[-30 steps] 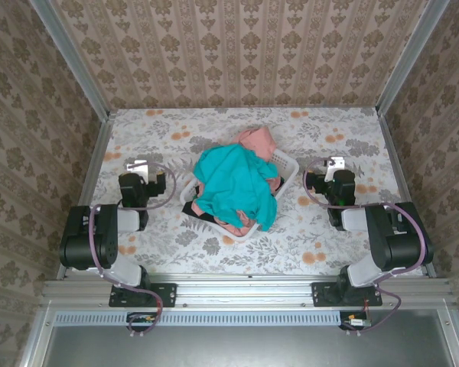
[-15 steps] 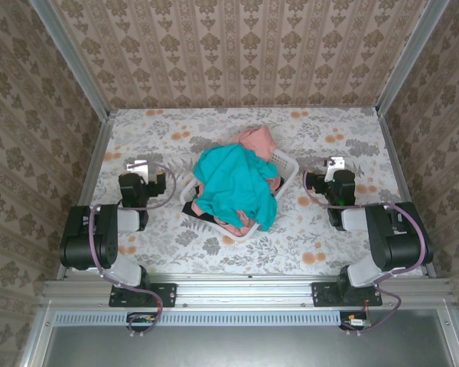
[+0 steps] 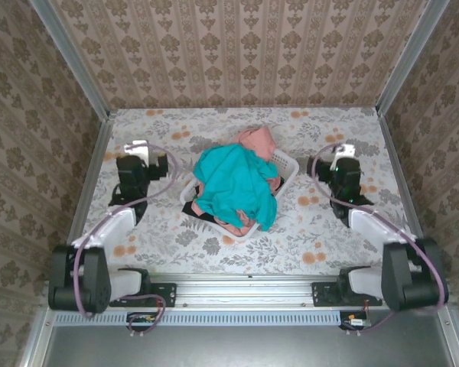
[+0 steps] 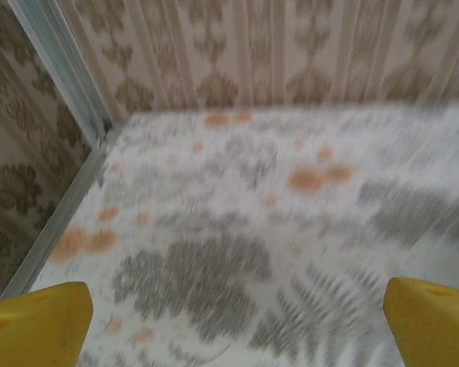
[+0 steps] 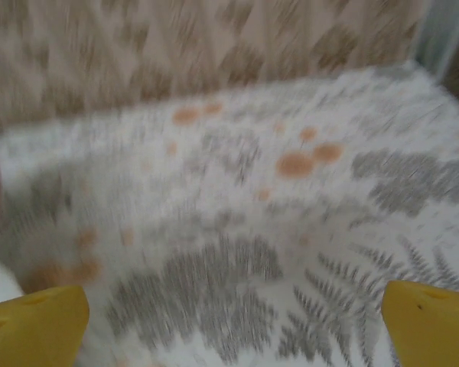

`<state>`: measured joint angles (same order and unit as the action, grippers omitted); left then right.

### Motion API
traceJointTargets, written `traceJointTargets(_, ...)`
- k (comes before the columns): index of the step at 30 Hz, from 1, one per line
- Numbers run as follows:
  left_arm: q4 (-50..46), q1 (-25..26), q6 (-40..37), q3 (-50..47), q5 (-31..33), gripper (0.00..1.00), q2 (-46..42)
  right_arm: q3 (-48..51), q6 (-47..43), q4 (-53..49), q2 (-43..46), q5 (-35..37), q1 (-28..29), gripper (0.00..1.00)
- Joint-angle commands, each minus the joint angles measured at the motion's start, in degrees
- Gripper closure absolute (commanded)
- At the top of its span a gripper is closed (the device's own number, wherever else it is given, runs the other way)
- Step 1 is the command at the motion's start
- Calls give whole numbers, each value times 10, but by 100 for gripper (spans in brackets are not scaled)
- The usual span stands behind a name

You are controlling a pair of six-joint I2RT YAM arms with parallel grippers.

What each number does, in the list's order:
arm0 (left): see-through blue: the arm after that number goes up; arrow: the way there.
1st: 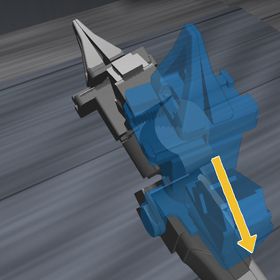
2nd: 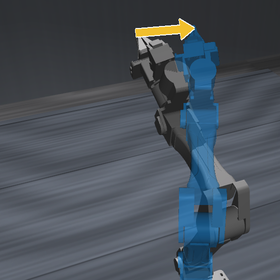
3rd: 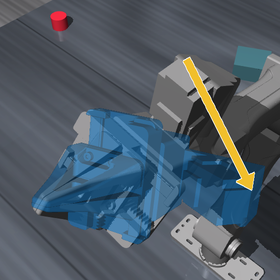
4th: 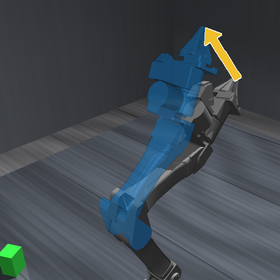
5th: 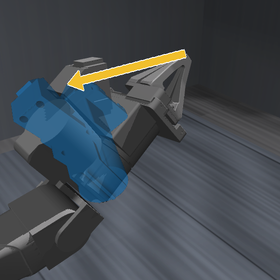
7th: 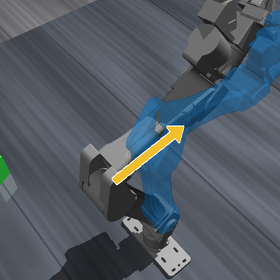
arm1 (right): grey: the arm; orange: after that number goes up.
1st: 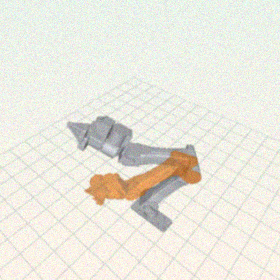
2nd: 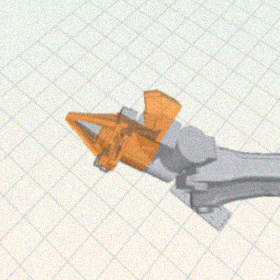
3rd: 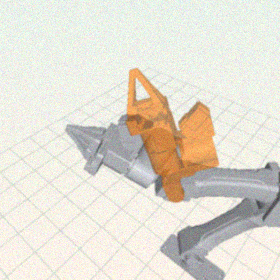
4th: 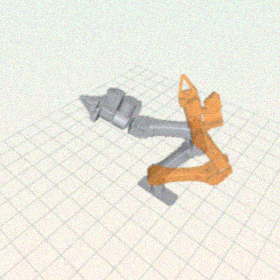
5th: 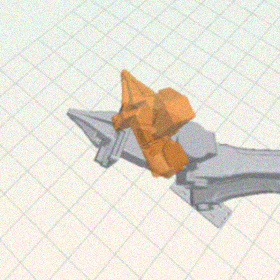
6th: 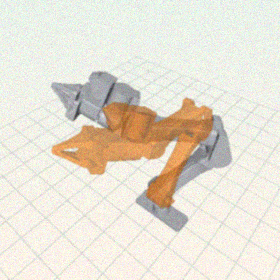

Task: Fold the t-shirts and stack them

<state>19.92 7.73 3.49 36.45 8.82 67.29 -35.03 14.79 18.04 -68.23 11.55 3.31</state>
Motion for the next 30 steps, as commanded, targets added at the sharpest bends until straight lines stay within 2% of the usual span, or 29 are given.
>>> traceJointTargets(1, -158, -17, 141, 21, -85, 0, -45, -32, 145, -167, 48, -56, -33, 0)
traceJointTargets(2, -165, -23, 160, 20, -105, 0, -53, -30, 128, -146, 47, -151, -40, 0)
traceJointTargets(5, -200, -31, 178, 22, -160, 0, -65, -70, 156, -220, 14, -207, 5, 0)
traceJointTargets(6, -207, -30, 178, 23, -171, 0, -68, -81, 159, -243, 0, -203, 30, 0)
traceJointTargets(8, -215, -28, 172, 24, -200, 0, -68, -85, 191, -275, -27, -149, 86, 0)
traceJointTargets(11, -227, -5, 137, 26, -208, 0, -64, -74, 230, -254, -62, -166, 129, 1)
traceJointTargets(13, -223, 4, 117, 20, -220, 0, -63, -77, 252, -246, -78, -160, 153, 8)
traceJointTargets(16, -218, 5, 106, 15, -235, 0, -59, -97, 269, -245, -110, -149, 177, 27)
traceJointTargets(18, -214, 4, 101, 12, -234, 0, -59, -121, 272, -253, -146, -155, 183, 33)
traceJointTargets(21, -223, -3, 89, 18, -229, 0, -58, -173, 265, -263, -197, -165, 193, 45)
traceJointTargets(23, -233, -17, 87, 24, -233, 0, -54, -236, 239, -297, -243, -169, 197, 53)
traceJointTargets(27, -261, -43, 86, 43, -238, 1, -39, -363, 177, -360, -341, -165, 196, 59)
traceJointTargets(30, -284, -45, 79, 62, -257, 7, -16, -476, 127, -397, -420, -188, 197, 59)
